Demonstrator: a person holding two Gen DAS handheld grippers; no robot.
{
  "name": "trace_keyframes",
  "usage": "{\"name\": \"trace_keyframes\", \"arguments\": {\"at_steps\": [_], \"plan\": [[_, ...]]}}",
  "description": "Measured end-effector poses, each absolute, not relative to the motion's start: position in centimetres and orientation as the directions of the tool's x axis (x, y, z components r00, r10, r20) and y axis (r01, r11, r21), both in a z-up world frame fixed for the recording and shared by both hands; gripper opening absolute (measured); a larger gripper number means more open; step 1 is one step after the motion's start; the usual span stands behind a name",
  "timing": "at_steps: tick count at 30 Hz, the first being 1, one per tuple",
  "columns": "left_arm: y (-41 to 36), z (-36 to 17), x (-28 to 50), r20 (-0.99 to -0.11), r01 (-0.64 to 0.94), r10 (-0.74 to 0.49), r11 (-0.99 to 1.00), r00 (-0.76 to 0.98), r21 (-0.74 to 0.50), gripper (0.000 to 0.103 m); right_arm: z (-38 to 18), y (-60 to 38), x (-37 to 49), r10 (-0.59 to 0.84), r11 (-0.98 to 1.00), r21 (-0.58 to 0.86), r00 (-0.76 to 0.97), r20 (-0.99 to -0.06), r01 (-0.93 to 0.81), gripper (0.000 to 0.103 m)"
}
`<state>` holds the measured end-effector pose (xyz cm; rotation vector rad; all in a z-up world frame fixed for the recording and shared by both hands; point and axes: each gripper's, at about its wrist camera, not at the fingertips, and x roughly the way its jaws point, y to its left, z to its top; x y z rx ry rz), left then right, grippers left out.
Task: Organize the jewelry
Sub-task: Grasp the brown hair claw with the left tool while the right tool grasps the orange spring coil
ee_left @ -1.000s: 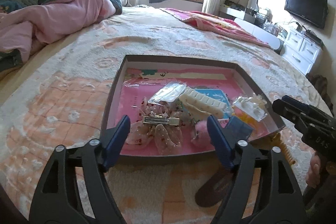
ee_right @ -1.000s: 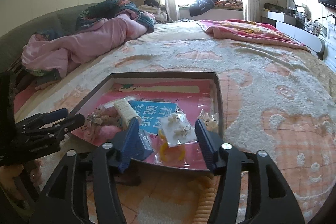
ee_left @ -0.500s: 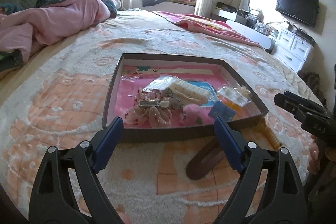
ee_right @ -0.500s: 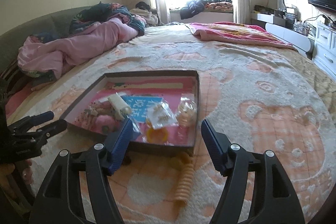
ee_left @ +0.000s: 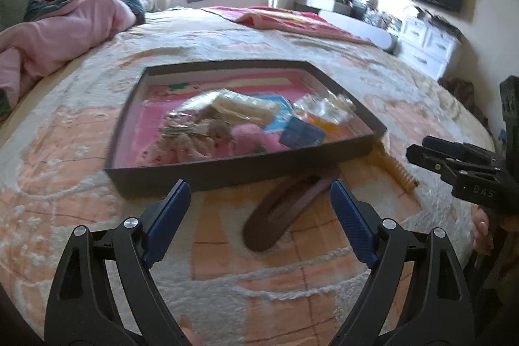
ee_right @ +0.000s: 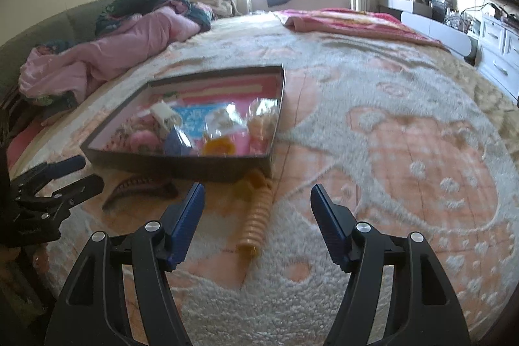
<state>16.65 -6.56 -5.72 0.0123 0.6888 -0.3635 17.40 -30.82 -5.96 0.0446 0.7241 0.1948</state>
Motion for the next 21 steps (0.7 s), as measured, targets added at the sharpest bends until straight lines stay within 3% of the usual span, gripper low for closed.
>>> {"name": "trace_keyframes", "arguments": {"at_steps": [7, 9, 11, 14, 20, 21], "plan": [[-8.3, -7.4, 18.1, -0.659, 0.37, -0.34, 0.924, 0.67, -0.101, 0.079, -7.9, -30.0, 18.4, 0.194, 0.979, 0.102, 0.684, -0.703, -0.174, 0.061], [-8.5, -7.8, 18.6, -0.67, 0.371, -0.347, 0.922, 0.657, -0.114, 0.079, -8.6, -29.7, 18.9, 0.203, 0.977, 0.104, 0.656, -0.727, -0.187, 0.037], [-8.8, -8.3, 19.1, -0.683, 0.372, -0.349, 0.92, 0.642, -0.12, 0.077, -9.3, -29.4, 18.9, 0.19, 0.978, 0.091, 0.637, -0.747, -0.185, 0.029], [-9.2, -8.9, 19.5, -0.707, 0.373, -0.346, 0.919, 0.616, -0.125, 0.069, -9.1, -29.2, 18.4, 0.192, 0.978, 0.089, 0.639, -0.745, -0.19, 0.017], [-10.0, -9.0, 19.5, -0.718, 0.404, -0.358, 0.907, 0.597, -0.117, 0.05, -8.3, -29.1, 16.9, 0.262, 0.963, 0.161, 0.634, -0.727, -0.214, 0.017], [-10.2, -9.1, 19.4, -0.719, 0.408, -0.354, 0.907, 0.598, -0.107, 0.034, -8.1, -28.9, 16.6, 0.262, 0.963, 0.154, 0.637, -0.725, -0.221, 0.017]]}}
